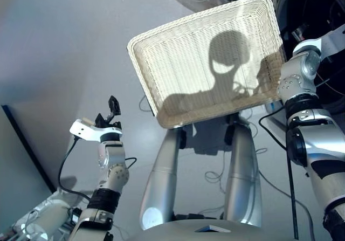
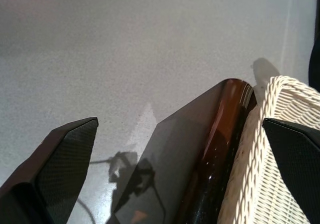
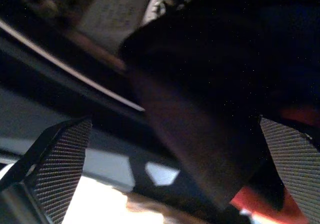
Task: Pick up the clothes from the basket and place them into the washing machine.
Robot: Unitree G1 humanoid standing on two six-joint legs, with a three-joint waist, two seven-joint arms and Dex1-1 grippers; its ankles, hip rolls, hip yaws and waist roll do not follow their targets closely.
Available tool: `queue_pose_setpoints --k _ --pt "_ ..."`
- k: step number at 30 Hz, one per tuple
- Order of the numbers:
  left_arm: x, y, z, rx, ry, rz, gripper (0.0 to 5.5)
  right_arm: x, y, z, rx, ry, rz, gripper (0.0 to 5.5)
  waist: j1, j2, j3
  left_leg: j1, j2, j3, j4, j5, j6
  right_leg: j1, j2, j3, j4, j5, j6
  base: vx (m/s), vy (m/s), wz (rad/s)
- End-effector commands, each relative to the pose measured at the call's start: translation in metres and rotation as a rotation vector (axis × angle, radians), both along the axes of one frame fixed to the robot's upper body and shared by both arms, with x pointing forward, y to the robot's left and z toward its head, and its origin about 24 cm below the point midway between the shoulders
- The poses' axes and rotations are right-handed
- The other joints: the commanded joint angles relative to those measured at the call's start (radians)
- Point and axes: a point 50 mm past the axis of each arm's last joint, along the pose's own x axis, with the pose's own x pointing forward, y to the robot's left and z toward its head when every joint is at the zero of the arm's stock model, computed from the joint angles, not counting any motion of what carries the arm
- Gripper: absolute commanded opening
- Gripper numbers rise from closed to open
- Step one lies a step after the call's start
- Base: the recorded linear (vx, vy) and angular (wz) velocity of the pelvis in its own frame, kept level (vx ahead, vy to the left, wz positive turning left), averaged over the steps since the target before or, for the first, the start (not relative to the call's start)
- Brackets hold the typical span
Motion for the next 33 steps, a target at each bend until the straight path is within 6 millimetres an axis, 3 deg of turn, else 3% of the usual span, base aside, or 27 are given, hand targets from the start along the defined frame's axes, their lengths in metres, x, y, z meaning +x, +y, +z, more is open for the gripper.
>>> queue_pose_setpoints --k 1,11,12,16,22,23,24,26,27,33 --pt "-0.01 0.024 0.002 0.042 -0.028 0.08 5.5 -0.002 0.002 0.007 -0.128 -0.048 0.049 5.5 0.021 0.005 -0.036 -0.041 0.004 0.014 -0.045 0.081 -0.006 0.004 0.025 -0.051 -0.025 0.098 0.048 0.0 0.0 0.0" --pt "-0.007 0.019 -0.009 0.091 0.032 0.063 5.5 -0.003 0.051 -0.048 -0.41 0.135 0.192 5.5 0.02 -0.03 -0.051 0.058 0.015 0.01 -0.134 0.091 -0.004 0.11 0.031 -0.076 -0.138 0.105 0.043 0.0 0.0 0.0" --pt "-0.005 0.019 -0.015 0.126 0.074 0.061 5.5 -0.008 0.055 -0.068 -0.44 0.195 0.199 5.5 0.018 -0.038 -0.06 0.082 0.017 0.006 -0.152 0.091 -0.004 0.139 0.034 -0.082 -0.164 0.105 0.043 0.0 0.0 0.0" --pt "-0.009 0.018 -0.031 0.228 0.17 0.045 5.5 -0.025 0.058 -0.117 -0.421 0.319 0.229 5.5 0.014 -0.051 -0.074 0.145 0.023 0.003 -0.182 0.088 -0.004 0.201 0.038 -0.093 -0.197 0.102 0.042 0.0 0.0 0.0" --pt "-0.021 0.004 -0.078 0.329 0.415 -0.047 5.5 -0.067 0.067 -0.199 -0.362 0.546 0.325 5.5 -0.002 -0.079 -0.095 0.274 0.034 0.006 -0.226 0.084 -0.007 0.341 0.041 -0.105 -0.268 0.103 0.043 -0.01 0.007 -0.008" --pt "-0.023 0.003 -0.084 0.354 0.452 -0.059 5.5 -0.075 0.069 -0.21 -0.359 0.578 0.338 5.5 -0.007 -0.085 -0.096 0.291 0.034 0.01 -0.243 0.113 -0.003 0.358 0.035 -0.112 -0.289 0.132 0.037 0.0 0.0 0.0" --pt "-0.029 0.001 -0.094 0.378 0.507 -0.077 5.5 -0.086 0.068 -0.224 -0.338 0.623 0.342 5.5 -0.013 -0.091 -0.097 0.319 0.036 0.012 -0.252 0.112 -0.004 0.387 0.037 -0.111 -0.3 0.131 0.038 -0.038 0.059 -0.027" --pt "-0.034 0.001 -0.1 0.388 0.54 -0.082 5.5 -0.093 0.067 -0.233 -0.325 0.653 0.348 5.5 -0.015 -0.095 -0.101 0.342 0.038 0.017 -0.259 0.111 -0.005 0.412 0.036 -0.111 -0.311 0.132 0.038 0.0 0.0 0.0" --pt "-0.043 0.002 -0.112 0.437 0.617 -0.109 5.5 -0.11 0.072 -0.251 -0.385 0.73 0.394 5.5 -0.019 -0.107 -0.107 0.398 0.043 0.021 -0.278 0.112 -0.007 0.468 0.036 -0.119 -0.325 0.13 0.041 0.0 0.0 0.0" --pt "-0.075 0.004 -0.141 0.629 0.823 -0.222 5.5 -0.161 0.066 -0.294 -0.526 0.949 0.476 5.5 -0.034 -0.134 -0.138 0.583 0.051 0.037 -0.341 0.107 -0.011 0.648 0.044 -0.123 -0.375 0.116 0.047 0.019 0.011 -0.034"
